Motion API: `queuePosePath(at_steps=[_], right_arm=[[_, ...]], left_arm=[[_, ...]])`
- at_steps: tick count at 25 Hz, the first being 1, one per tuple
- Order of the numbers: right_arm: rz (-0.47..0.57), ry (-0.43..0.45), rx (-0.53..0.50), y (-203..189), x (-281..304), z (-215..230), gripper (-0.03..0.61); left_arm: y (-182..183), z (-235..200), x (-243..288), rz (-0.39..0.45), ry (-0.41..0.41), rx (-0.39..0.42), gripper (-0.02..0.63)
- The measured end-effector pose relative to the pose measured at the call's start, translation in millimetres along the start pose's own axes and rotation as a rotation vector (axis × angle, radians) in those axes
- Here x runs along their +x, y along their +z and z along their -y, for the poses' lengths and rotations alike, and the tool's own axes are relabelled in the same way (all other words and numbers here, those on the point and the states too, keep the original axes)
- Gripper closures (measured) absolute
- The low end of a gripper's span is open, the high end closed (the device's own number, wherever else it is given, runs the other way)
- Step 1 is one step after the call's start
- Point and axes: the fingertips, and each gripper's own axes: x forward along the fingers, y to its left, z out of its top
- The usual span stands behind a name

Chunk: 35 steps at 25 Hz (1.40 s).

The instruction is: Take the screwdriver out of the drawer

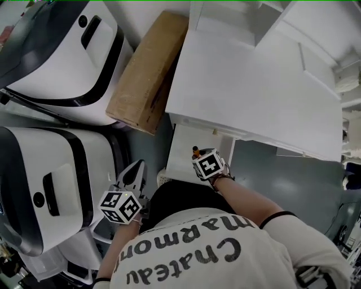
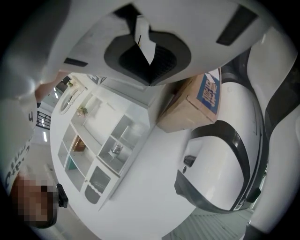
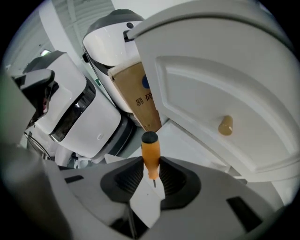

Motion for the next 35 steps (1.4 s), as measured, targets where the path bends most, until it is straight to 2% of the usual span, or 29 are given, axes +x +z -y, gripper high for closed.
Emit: queuePosePath(at_steps=[5, 9, 16, 22, 29, 35], right_arm=[[0.06, 0.02, -0.071, 23.0, -27.7, -10.6, 0.462], [0.102, 0.049, -0.107, 37.6, -51.1, -23.4, 0.462], [0.18, 0.101, -0.134, 60.7, -92.1, -46.9, 0.462], [0.3, 0.095, -0.161, 95.0, -133.7, -58.6, 0.462], [0.477, 0.037, -0.108, 133.2, -193.4, -62.4, 0.462], [0.678, -0.036, 0.032, 144.9, -242.0, -63.7, 0.462]], left_arm=[[25.1, 31.1, 10.4, 0.047, -0.042, 0.04, 0.591], [44.7, 46.1, 8.8, 0.089, -0.042, 0.058, 0.591], [67.4, 74.7, 0.5, 0.155, -0.091, 0.081, 0.591], [98.9, 94.9, -7.8, 0.205, -0.136, 0.126, 0.591], [144.7, 113.8, -31.5, 0.279, -0.226, 0.173, 0.591], [171.5, 121.5, -74.6, 0.318, -0.315, 0.243, 0.591]])
